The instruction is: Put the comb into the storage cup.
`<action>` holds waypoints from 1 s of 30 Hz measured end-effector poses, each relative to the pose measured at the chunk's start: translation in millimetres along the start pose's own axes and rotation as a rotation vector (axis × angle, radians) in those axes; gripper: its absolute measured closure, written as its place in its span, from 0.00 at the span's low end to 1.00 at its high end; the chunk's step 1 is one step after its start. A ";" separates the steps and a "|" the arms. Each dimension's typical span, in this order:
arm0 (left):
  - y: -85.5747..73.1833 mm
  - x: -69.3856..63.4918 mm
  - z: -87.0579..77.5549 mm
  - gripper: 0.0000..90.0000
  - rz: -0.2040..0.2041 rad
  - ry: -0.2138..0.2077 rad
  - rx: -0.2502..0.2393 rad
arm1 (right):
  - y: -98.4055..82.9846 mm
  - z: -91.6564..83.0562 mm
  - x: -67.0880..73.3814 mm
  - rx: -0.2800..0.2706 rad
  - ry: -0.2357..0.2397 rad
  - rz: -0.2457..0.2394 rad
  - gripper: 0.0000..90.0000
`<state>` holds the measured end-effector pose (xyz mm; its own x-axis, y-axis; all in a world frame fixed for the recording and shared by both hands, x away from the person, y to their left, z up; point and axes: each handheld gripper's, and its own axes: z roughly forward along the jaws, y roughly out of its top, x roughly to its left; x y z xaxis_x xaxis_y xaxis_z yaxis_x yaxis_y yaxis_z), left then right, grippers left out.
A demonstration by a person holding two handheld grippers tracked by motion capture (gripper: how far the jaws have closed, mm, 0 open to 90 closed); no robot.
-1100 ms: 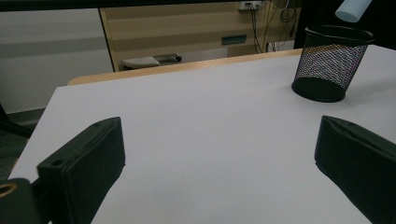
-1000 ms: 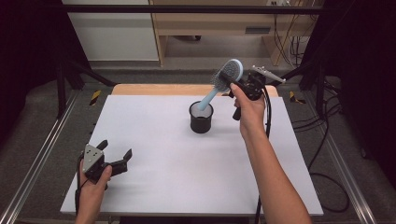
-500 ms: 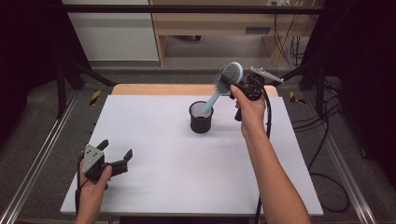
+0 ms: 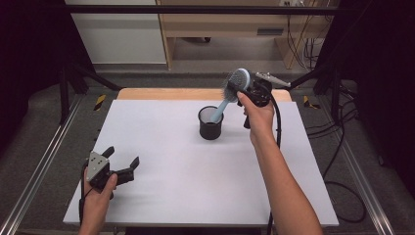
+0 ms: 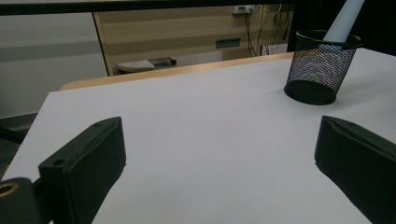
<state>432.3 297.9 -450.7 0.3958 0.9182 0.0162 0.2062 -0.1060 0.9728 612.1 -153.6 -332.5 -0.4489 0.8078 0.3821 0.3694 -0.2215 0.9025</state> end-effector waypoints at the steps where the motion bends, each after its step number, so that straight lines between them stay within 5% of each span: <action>1: 0.0 0.0 -0.1 0.02 0.001 -0.001 -0.001 | -1.0 1.2 0.5 0.004 -0.001 -0.001 0.59; 30: 0.2 0.1 -0.2 0.02 0.006 -0.008 -0.003 | -17.8 19.7 2.6 0.066 -0.025 -0.038 0.58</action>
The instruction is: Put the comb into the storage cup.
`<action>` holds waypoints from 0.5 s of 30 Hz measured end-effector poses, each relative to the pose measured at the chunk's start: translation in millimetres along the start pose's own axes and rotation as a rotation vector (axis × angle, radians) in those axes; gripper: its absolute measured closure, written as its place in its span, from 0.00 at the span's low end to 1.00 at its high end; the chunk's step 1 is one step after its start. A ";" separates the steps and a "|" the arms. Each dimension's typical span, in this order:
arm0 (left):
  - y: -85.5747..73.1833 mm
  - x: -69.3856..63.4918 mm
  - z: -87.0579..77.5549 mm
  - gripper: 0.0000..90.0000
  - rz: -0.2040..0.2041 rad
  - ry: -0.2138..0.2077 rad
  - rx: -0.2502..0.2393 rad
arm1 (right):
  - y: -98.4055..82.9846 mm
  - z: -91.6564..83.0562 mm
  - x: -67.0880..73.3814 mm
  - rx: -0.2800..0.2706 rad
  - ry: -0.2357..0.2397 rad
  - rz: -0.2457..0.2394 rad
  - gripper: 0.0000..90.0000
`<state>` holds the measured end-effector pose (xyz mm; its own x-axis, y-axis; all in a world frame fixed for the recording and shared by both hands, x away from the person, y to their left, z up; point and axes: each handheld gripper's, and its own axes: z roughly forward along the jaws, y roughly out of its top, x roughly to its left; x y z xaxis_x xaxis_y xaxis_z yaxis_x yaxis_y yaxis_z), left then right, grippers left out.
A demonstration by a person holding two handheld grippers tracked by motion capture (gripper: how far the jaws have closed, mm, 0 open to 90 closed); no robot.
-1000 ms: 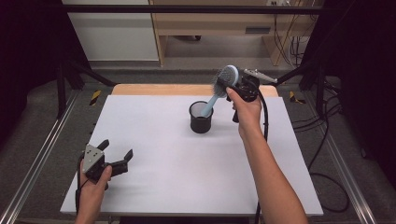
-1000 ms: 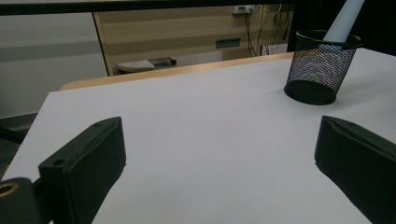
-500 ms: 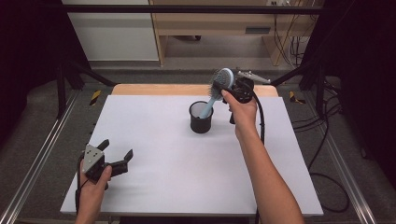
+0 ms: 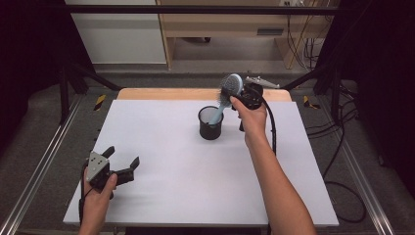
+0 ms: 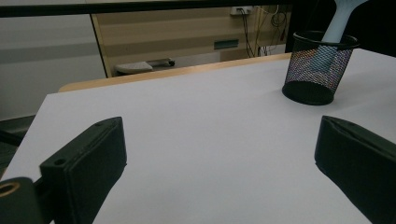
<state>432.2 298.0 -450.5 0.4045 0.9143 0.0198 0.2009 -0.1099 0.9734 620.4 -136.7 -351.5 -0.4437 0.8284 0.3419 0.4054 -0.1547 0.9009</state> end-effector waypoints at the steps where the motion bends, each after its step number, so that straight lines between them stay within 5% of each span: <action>1: 0.0 0.0 0.2 0.02 0.000 0.000 0.001 | -0.8 0.7 0.0 0.002 -0.003 -0.004 0.58; 15: 0.1 -1.2 0.9 0.02 0.010 -0.003 0.004 | -11.7 4.9 -5.4 0.013 -0.009 0.020 0.58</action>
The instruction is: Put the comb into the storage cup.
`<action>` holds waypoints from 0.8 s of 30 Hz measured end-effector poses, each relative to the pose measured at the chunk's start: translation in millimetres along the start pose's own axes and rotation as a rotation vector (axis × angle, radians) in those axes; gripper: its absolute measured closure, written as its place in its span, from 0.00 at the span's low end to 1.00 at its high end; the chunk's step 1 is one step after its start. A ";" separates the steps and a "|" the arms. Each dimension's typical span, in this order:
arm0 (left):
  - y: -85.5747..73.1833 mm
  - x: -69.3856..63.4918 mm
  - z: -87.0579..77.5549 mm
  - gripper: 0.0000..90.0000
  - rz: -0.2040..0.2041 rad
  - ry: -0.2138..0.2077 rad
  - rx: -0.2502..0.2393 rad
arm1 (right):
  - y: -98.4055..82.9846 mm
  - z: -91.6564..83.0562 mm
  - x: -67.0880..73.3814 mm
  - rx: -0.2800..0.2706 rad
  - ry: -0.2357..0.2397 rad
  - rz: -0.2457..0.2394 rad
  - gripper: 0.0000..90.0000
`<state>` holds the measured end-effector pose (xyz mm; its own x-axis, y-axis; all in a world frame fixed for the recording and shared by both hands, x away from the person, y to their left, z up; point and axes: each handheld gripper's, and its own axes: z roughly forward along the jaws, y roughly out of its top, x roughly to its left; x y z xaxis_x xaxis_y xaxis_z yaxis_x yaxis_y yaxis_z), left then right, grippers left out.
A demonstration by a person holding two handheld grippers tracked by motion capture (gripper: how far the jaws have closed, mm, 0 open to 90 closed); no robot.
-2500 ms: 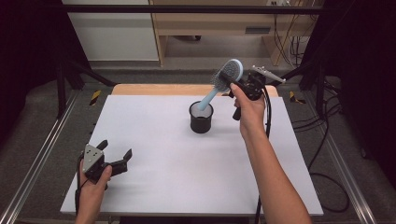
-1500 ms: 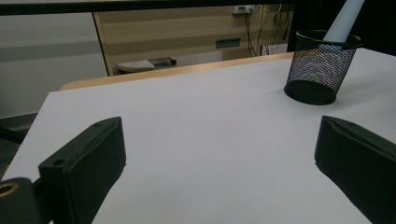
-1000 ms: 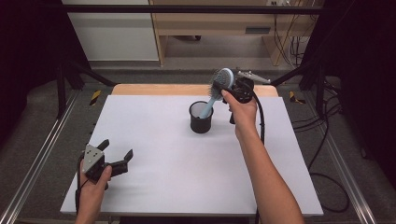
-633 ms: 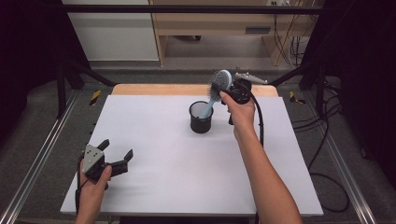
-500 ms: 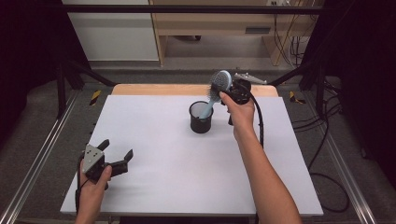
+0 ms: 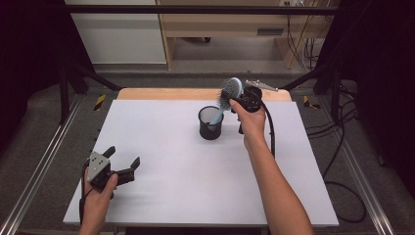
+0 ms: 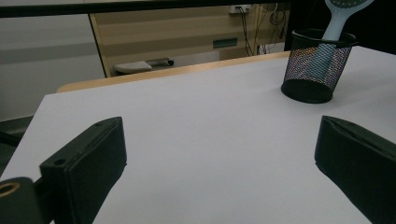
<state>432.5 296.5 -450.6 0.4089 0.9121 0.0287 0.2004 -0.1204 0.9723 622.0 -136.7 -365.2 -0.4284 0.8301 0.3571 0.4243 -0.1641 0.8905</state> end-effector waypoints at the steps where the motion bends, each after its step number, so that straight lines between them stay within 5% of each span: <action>1: 0.0 -0.1 0.0 0.02 0.001 0.000 0.001 | -0.7 0.3 0.0 0.003 0.000 0.002 0.58; 24: -0.1 -0.8 0.6 0.02 0.005 -0.007 0.003 | -5.1 3.6 1.9 0.002 0.011 0.017 0.57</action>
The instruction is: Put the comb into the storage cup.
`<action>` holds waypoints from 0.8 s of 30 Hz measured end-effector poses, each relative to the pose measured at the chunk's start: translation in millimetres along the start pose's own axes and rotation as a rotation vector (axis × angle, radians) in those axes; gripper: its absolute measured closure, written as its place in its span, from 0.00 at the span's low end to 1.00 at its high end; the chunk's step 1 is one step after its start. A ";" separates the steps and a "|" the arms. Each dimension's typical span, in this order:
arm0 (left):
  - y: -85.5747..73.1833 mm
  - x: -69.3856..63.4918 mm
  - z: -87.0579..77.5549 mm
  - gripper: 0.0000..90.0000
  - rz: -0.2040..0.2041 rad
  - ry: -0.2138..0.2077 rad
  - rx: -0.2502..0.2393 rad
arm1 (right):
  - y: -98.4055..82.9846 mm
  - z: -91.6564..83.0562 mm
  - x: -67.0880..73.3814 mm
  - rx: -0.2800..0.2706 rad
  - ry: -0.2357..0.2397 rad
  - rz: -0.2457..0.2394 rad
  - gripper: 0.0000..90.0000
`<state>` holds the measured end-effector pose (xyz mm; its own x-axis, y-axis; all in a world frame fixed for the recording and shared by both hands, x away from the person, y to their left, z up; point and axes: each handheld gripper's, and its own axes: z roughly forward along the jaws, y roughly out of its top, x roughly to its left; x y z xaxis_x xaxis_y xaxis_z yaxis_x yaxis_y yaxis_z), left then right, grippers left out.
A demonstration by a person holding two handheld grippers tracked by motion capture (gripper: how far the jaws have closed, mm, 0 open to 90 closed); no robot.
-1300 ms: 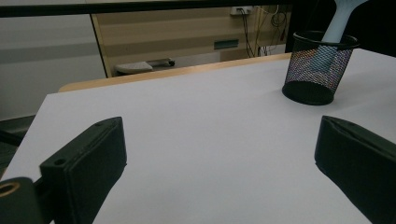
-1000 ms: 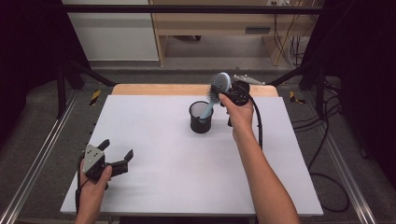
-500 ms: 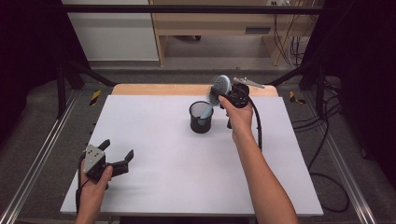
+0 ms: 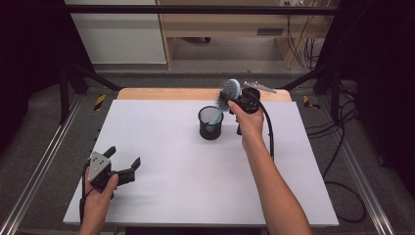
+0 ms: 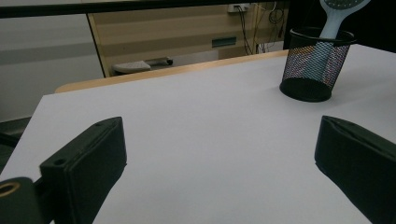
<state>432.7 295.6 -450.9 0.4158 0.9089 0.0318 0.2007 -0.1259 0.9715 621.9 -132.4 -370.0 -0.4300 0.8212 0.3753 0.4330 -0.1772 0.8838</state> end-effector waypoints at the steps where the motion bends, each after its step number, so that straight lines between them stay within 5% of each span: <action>1: 0.0 0.0 0.0 0.02 0.000 0.000 0.000 | 0.0 0.0 0.0 0.000 0.000 0.000 0.57; 24: 0.1 -0.2 0.3 0.02 0.001 -0.009 0.000 | -3.0 5.5 3.8 -0.005 -0.007 0.007 0.57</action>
<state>432.9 295.2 -450.8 0.4237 0.9053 0.0309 0.2000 -0.1268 0.9716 623.3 -125.8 -372.9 -0.4210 0.8239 0.3794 0.4321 -0.1857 0.8825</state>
